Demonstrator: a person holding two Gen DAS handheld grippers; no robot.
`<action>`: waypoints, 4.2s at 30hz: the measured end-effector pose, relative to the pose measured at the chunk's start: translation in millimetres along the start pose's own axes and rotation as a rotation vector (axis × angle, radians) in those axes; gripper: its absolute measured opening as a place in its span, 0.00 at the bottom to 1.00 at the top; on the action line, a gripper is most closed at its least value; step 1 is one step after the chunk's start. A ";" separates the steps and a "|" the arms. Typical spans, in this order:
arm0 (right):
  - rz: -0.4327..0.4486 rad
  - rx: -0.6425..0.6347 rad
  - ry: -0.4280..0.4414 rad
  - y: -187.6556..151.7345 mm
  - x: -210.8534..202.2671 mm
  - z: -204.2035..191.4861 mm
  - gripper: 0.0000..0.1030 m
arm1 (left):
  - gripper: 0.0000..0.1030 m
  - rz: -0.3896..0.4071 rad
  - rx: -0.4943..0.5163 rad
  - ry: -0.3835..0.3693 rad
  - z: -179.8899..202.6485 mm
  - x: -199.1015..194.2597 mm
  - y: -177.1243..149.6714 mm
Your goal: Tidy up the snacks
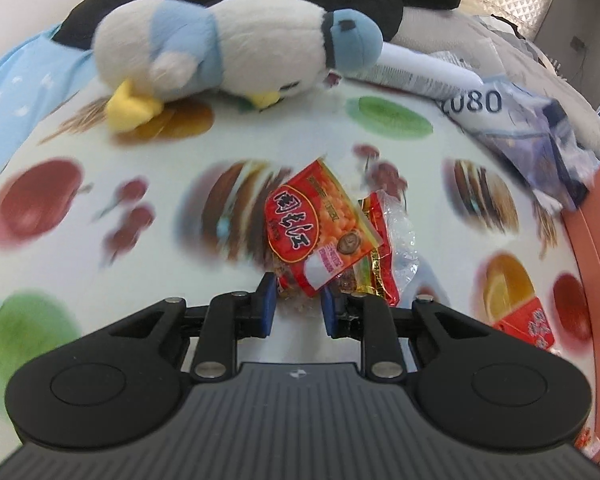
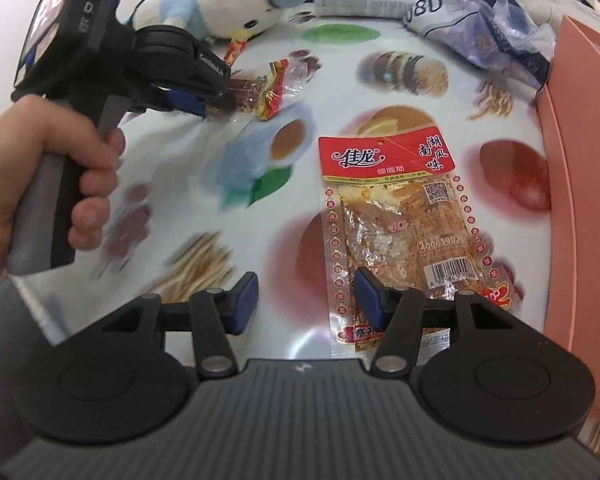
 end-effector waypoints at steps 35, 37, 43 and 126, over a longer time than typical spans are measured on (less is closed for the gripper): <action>0.079 -0.210 -0.047 -32.6 -43.0 6.5 0.84 | 0.84 -0.084 0.161 -0.099 -9.2 -118.6 -112.8; 0.043 -0.230 -0.017 -34.0 -36.0 5.2 0.84 | 0.84 -0.087 0.187 -0.103 -4.7 -116.7 -111.9; -0.014 -0.224 0.029 -38.2 -23.3 10.1 0.85 | 0.92 -0.113 0.243 -0.133 11.5 -105.0 -108.4; 0.194 0.182 -0.068 -48.5 -138.2 38.9 0.30 | 0.22 0.061 0.080 -0.159 40.9 -171.0 -81.2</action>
Point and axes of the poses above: each gripper's, at about its wrist camera, not at the fingertips, and x roughly the way its jaws point, z to its right, y to its top, the point moved 7 cm from there along x, roughly the way its jaws point, and after that the axes turned 4 degrees about x, right-handed, at the moved point
